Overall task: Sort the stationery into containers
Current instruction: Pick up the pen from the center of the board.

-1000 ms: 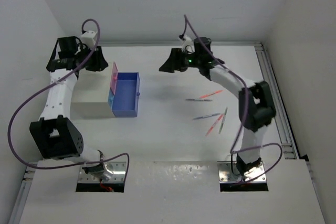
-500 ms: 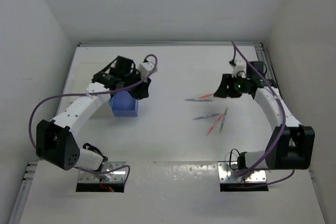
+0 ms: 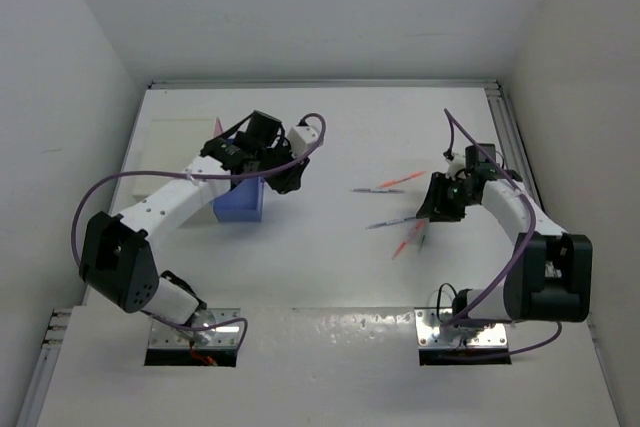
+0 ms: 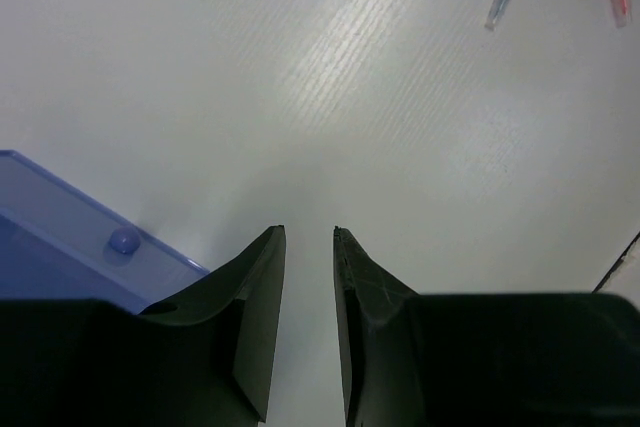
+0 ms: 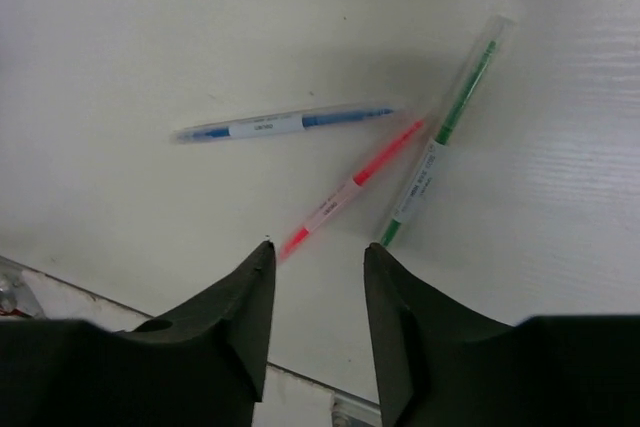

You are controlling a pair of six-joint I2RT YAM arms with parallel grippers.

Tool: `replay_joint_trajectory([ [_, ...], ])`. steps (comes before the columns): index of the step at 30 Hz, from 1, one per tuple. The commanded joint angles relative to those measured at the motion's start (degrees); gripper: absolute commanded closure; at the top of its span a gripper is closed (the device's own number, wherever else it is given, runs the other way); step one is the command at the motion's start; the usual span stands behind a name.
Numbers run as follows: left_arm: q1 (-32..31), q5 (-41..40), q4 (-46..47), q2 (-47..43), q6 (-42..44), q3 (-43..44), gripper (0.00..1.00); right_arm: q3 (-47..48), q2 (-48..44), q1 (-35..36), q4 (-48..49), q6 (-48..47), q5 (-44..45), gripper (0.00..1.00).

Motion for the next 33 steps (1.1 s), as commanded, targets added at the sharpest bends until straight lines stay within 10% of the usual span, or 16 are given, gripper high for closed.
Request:
replay_joint_trajectory([
  [1, 1.1, -1.5, 3.0, -5.3, -3.1, 0.7, 0.68, -0.2, 1.3, 0.5, 1.5, 1.1, 3.4, 0.62],
  [33, 8.3, -6.4, 1.6, -12.9, -1.9, -5.6, 0.67, 1.3, 16.9, 8.6, 3.6, -0.5, 18.5, 0.81],
])
